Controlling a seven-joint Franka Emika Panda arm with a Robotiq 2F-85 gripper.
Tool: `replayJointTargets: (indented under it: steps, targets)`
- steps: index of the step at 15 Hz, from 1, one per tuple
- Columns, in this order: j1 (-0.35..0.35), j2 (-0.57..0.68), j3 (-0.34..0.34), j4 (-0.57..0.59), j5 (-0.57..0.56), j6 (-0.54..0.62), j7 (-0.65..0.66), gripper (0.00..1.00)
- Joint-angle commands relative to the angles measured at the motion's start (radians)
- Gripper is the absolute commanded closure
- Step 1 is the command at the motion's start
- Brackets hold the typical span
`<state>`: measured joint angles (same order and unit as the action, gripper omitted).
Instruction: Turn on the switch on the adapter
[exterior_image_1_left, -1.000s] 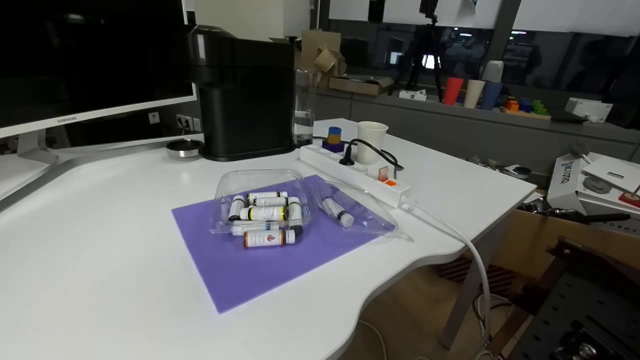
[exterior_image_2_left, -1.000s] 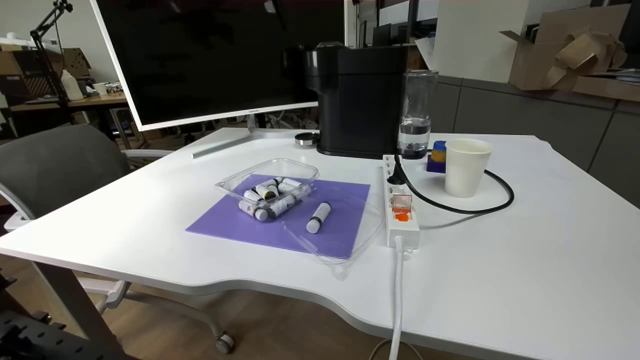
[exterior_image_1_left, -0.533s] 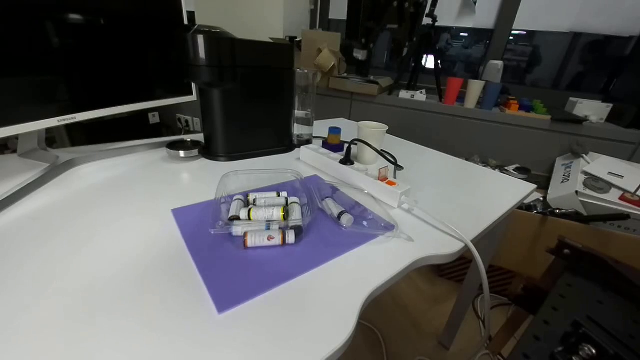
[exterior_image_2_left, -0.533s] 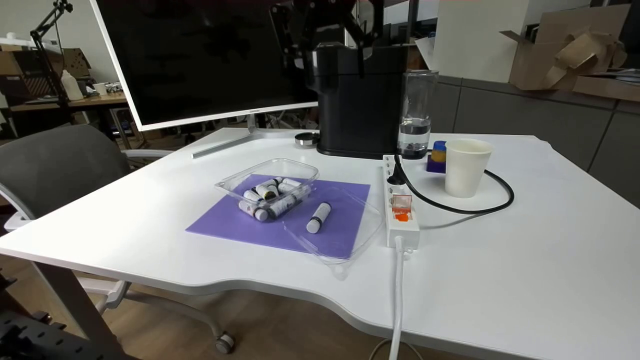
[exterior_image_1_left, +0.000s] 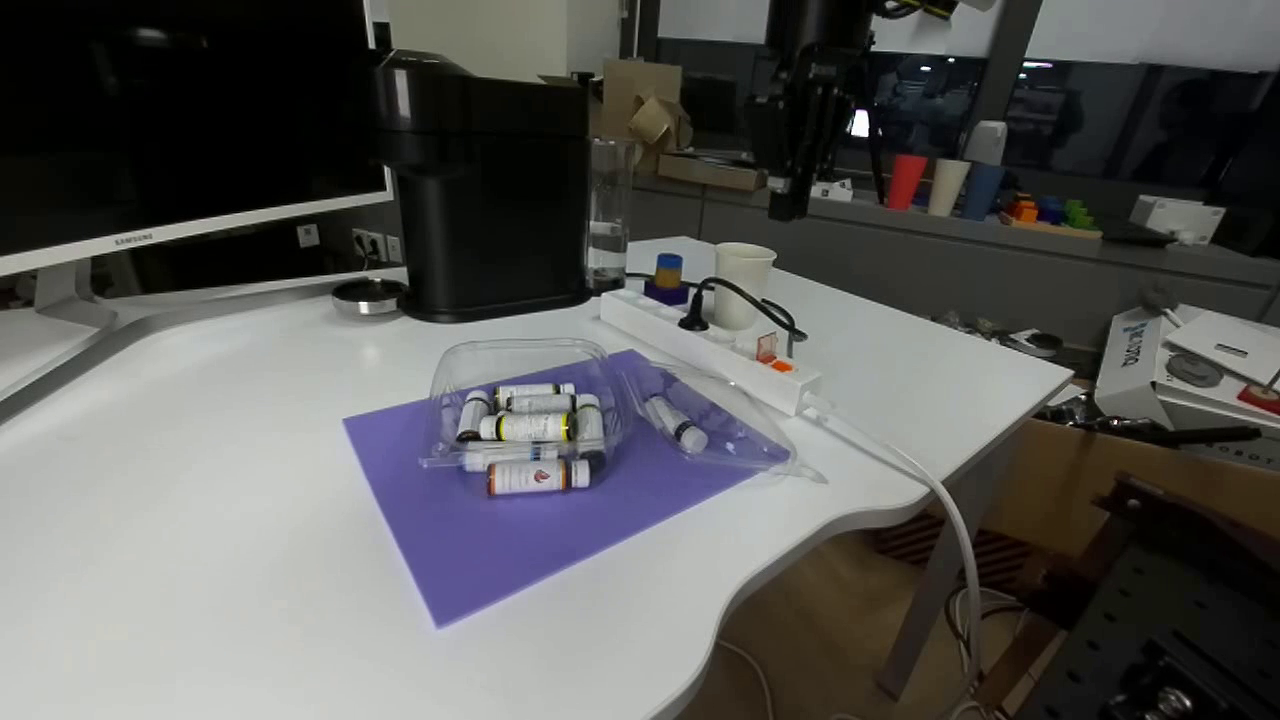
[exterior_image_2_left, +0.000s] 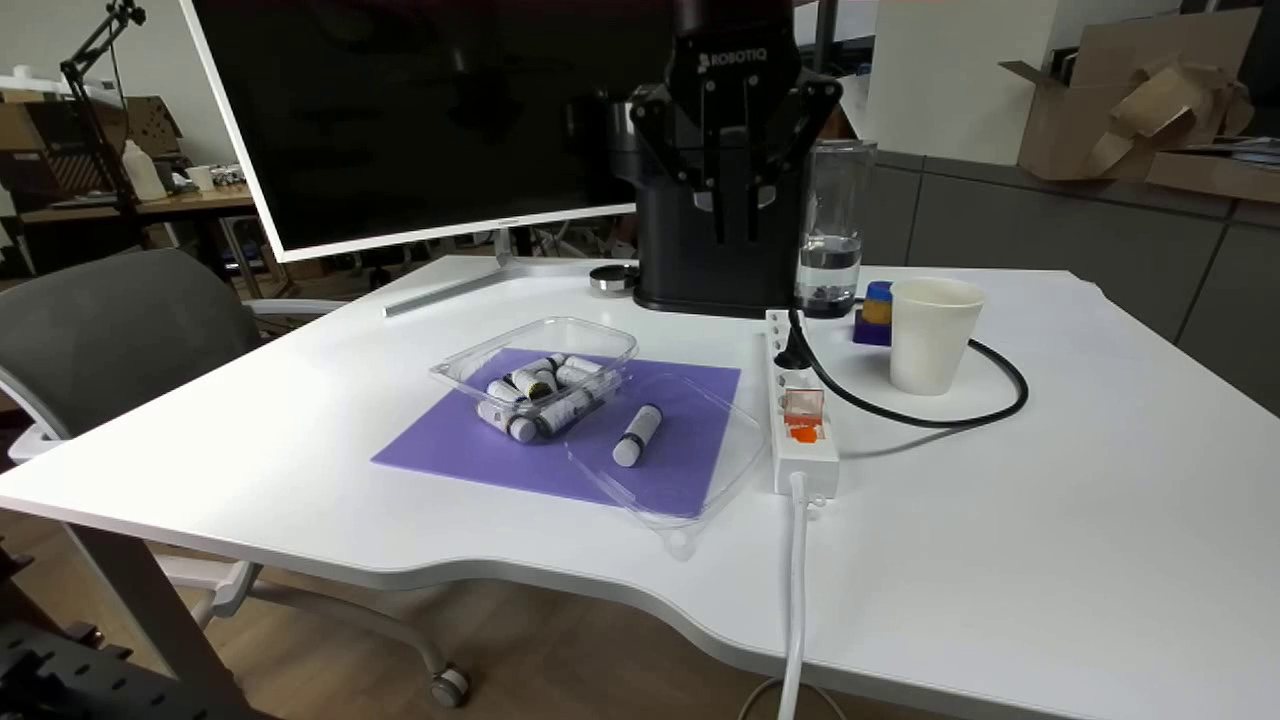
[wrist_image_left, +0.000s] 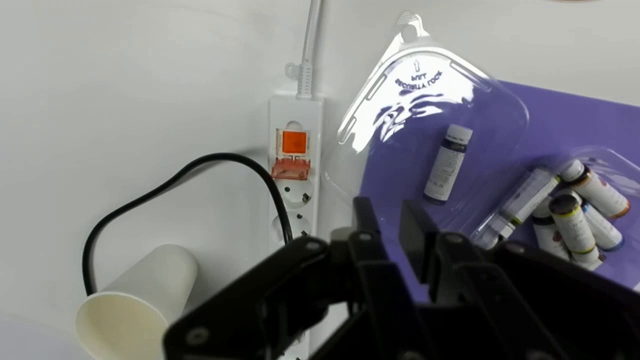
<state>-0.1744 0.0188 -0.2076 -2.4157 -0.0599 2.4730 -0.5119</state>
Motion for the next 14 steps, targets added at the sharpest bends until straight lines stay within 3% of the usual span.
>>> replayJointTargets:
  steps: [1,2,4,9,14]
  targets:
    - [-0.034,0.096,-0.007,0.074,-0.001,-0.048,-0.051,1.0]
    - [-0.028,0.041,0.007,0.02,-0.002,-0.016,-0.027,0.91]
    - [-0.042,0.078,0.007,0.037,-0.003,-0.018,-0.037,0.99]
    - [-0.041,0.073,0.005,0.001,-0.027,0.067,-0.002,1.0]
    - [-0.06,0.147,-0.006,0.0,-0.056,0.165,0.01,1.0]
